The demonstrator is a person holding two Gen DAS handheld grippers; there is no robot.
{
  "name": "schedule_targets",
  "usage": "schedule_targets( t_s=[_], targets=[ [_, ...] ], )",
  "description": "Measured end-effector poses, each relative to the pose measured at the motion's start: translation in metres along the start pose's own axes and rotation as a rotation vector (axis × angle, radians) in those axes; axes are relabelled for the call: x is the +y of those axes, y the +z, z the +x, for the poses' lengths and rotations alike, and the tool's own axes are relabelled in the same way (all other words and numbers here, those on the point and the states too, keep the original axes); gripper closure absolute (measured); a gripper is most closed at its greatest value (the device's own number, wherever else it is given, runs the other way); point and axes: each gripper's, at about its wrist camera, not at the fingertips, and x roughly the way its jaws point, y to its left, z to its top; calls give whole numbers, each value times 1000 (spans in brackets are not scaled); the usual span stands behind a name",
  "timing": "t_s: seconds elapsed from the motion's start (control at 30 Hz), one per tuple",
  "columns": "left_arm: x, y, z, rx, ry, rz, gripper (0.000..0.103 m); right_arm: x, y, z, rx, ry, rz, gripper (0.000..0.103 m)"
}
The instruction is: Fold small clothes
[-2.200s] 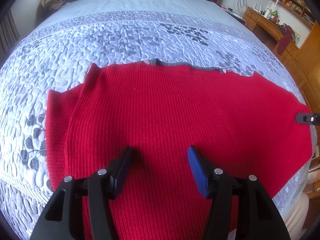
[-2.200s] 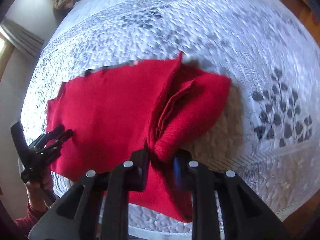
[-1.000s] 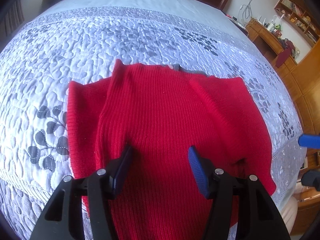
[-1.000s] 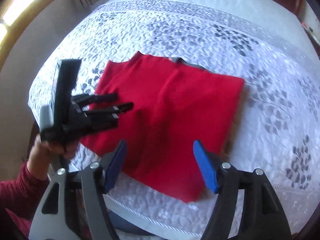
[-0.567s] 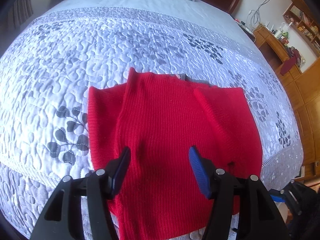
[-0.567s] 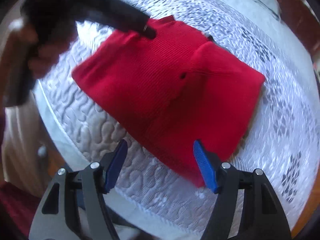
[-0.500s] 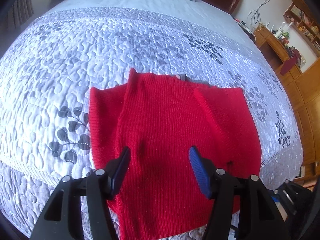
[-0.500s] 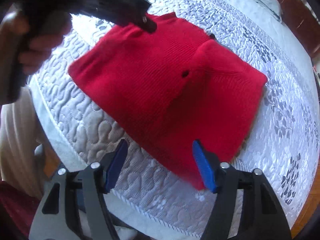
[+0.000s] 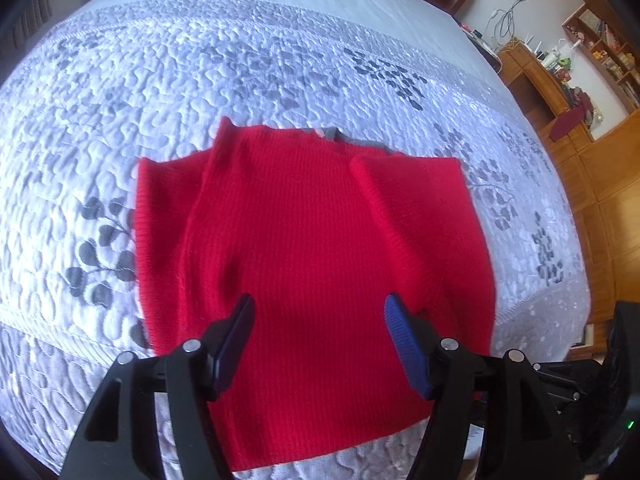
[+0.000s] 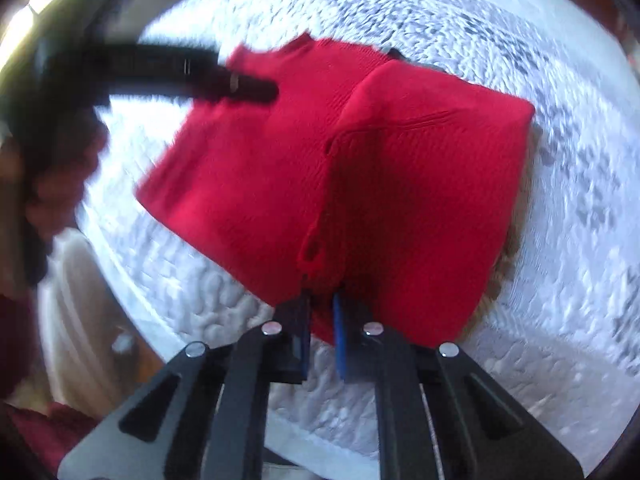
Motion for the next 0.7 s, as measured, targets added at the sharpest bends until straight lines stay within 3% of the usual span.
schedule_targets(
  t_s=[0.2, 0.7],
  targets=[
    [-6, 6, 10, 61, -176, -103, 35, -18, 5, -30, -62, 93, 78, 95],
    [-34, 37, 77, 235, -390, -288, 36, -33, 3, -62, -129, 127, 78, 95]
  ],
)
